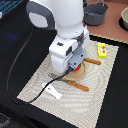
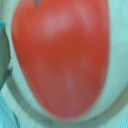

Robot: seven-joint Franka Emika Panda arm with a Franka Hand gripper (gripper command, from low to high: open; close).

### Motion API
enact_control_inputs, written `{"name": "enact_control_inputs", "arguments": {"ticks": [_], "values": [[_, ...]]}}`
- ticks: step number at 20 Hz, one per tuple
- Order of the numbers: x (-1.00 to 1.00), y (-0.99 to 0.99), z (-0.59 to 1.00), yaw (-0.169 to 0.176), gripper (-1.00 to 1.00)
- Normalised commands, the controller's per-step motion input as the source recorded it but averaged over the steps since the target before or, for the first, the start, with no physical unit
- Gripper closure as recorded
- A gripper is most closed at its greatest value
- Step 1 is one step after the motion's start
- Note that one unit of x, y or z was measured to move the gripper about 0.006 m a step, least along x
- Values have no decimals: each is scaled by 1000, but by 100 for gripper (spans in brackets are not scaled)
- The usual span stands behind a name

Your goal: Interact with the objects in diverse but meaningful ways.

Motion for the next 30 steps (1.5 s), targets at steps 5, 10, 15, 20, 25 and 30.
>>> {"name": "enact_control_inputs", "arguments": {"ticks": [5, 10, 15, 20, 25, 30], "values": [[1, 547, 772, 0, -100], [0, 685, 551, -1, -100], [0, 726, 200, -18, -100], [-66, 529, 9, -35, -100], [-304, 95, -110, -103, -100], [-401, 35, -145, -126, -100]]}}
